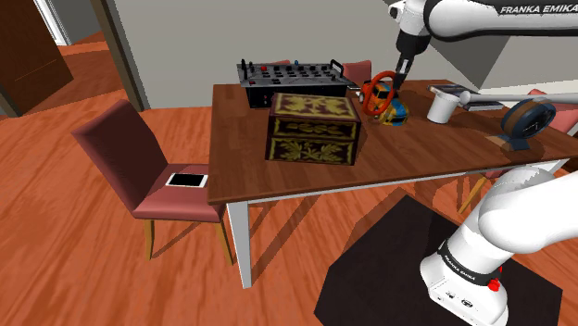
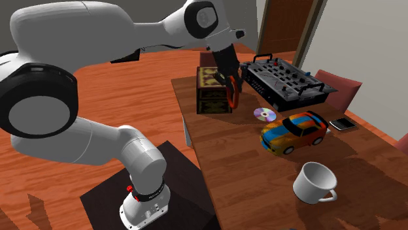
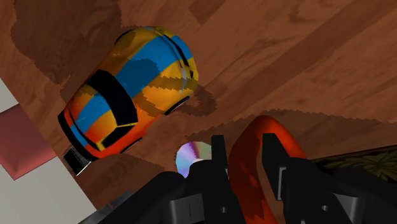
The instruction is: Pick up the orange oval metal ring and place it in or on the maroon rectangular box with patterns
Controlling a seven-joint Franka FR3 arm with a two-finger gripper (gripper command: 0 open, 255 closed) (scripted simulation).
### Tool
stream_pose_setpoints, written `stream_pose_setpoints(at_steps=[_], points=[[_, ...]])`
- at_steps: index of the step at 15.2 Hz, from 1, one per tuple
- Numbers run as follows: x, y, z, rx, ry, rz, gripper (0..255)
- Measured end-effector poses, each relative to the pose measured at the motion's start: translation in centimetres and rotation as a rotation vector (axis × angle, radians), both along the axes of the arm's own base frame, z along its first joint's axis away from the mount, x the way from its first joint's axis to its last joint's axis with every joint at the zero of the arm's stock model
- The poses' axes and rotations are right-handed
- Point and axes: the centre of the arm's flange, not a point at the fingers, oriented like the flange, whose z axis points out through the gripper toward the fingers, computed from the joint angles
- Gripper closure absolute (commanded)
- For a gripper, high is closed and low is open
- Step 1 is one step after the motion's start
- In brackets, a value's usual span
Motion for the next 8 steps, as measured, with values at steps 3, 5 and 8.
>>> stream_pose_setpoints(at_steps=[3, 5, 8], points=[[-0.1, -0.1, 1.6, 0.0, 0.0, 0.0, 255], [0.0, 0.0, 2.7, 0.0, 0.0, 0.0, 255], [0.0, -0.1, 4.3, 0.0, 0.0, 0.0, 255]])
